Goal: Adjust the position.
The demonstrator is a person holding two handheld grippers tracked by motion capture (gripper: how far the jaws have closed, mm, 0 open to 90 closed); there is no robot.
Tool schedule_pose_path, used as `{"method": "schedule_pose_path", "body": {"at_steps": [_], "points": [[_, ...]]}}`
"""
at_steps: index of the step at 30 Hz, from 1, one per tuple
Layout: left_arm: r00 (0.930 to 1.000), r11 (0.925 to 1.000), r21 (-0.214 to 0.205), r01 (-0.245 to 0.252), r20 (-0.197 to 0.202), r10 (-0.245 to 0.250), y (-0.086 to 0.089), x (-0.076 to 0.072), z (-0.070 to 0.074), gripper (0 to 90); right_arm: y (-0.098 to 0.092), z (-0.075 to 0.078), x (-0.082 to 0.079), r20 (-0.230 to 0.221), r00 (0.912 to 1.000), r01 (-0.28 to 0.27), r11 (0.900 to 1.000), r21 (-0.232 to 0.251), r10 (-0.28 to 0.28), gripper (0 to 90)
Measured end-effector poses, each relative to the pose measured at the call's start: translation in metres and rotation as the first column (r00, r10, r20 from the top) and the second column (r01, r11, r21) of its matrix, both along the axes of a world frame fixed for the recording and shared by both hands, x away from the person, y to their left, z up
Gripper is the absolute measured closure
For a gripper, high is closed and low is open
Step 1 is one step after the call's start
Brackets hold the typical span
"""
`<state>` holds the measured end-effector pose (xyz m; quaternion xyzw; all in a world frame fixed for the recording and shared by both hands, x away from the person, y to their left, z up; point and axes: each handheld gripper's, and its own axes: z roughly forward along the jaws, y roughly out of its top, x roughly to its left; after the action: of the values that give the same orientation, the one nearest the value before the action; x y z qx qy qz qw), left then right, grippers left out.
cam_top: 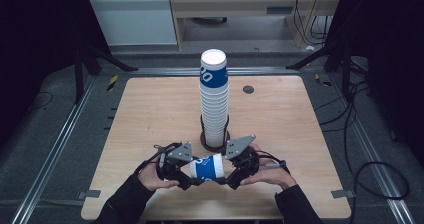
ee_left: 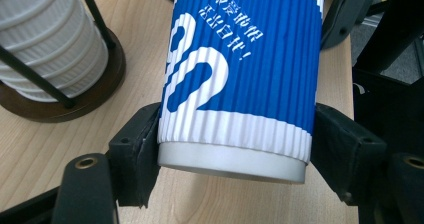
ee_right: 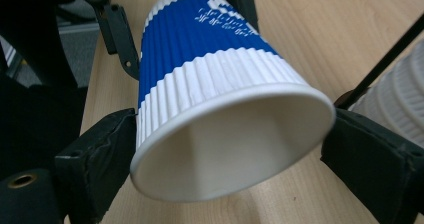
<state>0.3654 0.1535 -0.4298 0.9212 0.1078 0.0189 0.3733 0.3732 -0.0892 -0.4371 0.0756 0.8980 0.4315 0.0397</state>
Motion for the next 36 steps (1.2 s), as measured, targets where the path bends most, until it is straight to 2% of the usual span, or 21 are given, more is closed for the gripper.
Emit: {"method": "schedule_pose_path", "body": {"at_steps": [4, 7, 9, 12, 14, 17, 18, 20, 23, 28, 33, 36], "points": [[0.9998, 0.9998, -0.010, -0.019, -0.003, 0.019, 0.006, 0.004, 0.000, 26.5, -0.008, 0.007, 0.003, 0.011, 0.9992, 0.038, 0.9976, 0.058, -0.038, 7.7], [0.9990, 0.9987, -0.025, -0.044, 0.000, 0.044, 0.013, 0.007, 0.002, 26.5, -0.017, 0.012, 0.006, 0.005, 0.9970, 0.077, 0.9910, 0.110, -0.078, 7.6], [0.9975, 0.9960, -0.055, -0.071, -0.001, 0.071, 0.018, 0.009, 0.003, 26.5, -0.022, 0.014, 0.007, 0.006, 0.9950, 0.098, 0.9863, 0.133, -0.100, 8.1], [0.9943, 0.9887, -0.107, -0.105, 0.003, 0.106, 0.025, 0.011, 0.006, 26.5, -0.029, 0.016, 0.009, -0.003, 0.9921, 0.124, 0.9790, 0.162, -0.126, 8.5], [0.9916, 0.9799, -0.153, -0.128, 0.001, 0.130, 0.029, 0.013, 0.009, 26.5, -0.032, 0.017, 0.010, -0.014, 0.9903, 0.138, 0.9743, 0.178, -0.138, 8.4], [0.9906, 0.9685, -0.208, -0.137, -0.020, 0.135, 0.033, 0.014, 0.011, 26.5, -0.034, 0.018, 0.010, -0.027, 0.9887, 0.150, 0.9694, 0.195, -0.147, 8.2], [0.9900, 0.9624, -0.232, -0.141, -0.019, 0.140, 0.032, 0.014, 0.012, 26.5, -0.034, 0.018, 0.010, -0.028, 0.9886, 0.150, 0.9680, 0.201, -0.148, 8.2], [0.9916, 0.9586, -0.254, -0.129, -0.021, 0.128, 0.032, 0.013, 0.013, 26.5, -0.034, 0.019, 0.010, -0.041, 0.9897, 0.143, 0.9651, 0.219, -0.137, 8.1], [0.9944, 0.9590, -0.263, -0.105, -0.016, 0.105, 0.027, 0.010, 0.013, 26.5, -0.032, 0.019, 0.009, -0.053, 0.9916, 0.127, 0.9633, 0.236, -0.118, 8.0], [0.9979, 0.9644, -0.257, -0.063, -0.003, 0.065, 0.015, 0.003, 0.013, 26.5, -0.028, 0.018, 0.008, -0.082, 0.9934, 0.099, 0.9605, 0.260, -0.080, 7.8], [0.9992, 0.9648, -0.260, -0.038, 0.006, 0.041, 0.007, -0.001, 0.013, 26.6, -0.023, 0.015, 0.008, -0.106, 0.9932, 0.074, 0.9602, 0.269, -0.047, 7.7], [0.9996, 0.9683, -0.249, -0.024, 0.010, 0.027, 0.004, -0.003, 0.012, 26.6, -0.020, 0.012, 0.007, -0.121, 0.9923, 0.059, 0.9619, 0.267, -0.027, 8.2]]}}
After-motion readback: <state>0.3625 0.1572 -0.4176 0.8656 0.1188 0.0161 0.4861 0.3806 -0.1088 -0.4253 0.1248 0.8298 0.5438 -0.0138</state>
